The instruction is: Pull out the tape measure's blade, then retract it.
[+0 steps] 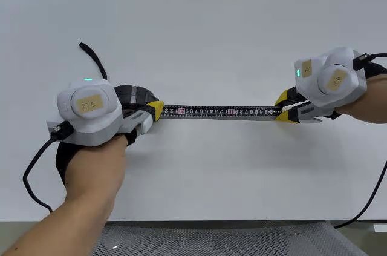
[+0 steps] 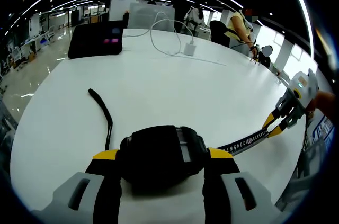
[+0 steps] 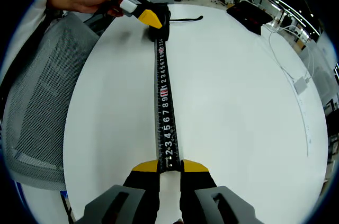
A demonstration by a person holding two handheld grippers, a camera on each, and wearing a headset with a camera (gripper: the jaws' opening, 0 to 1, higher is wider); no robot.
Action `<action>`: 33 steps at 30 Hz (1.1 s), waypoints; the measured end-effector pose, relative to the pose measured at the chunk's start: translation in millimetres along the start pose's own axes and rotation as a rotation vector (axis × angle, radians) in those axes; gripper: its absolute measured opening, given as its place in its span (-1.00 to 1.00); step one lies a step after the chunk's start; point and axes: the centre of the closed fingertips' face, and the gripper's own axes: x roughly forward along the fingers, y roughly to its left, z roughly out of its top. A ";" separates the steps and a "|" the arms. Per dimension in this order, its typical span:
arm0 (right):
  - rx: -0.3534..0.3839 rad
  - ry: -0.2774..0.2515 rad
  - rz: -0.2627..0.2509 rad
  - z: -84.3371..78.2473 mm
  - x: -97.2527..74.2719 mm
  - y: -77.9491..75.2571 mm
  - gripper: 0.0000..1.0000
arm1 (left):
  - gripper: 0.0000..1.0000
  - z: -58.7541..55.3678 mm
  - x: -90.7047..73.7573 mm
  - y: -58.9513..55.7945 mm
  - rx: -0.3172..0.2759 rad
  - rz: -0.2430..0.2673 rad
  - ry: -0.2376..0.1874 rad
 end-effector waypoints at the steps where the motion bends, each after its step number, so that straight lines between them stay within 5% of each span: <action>1: -0.002 0.001 0.000 0.1 -0.1 -0.2 -0.81 | 0.15 0.0 0.0 0.2 0.000 0.001 0.002; 33: 0.013 -0.065 0.000 32.8 6.3 -0.8 -0.82 | 0.16 -0.5 -1.5 1.3 -0.051 -0.030 -0.009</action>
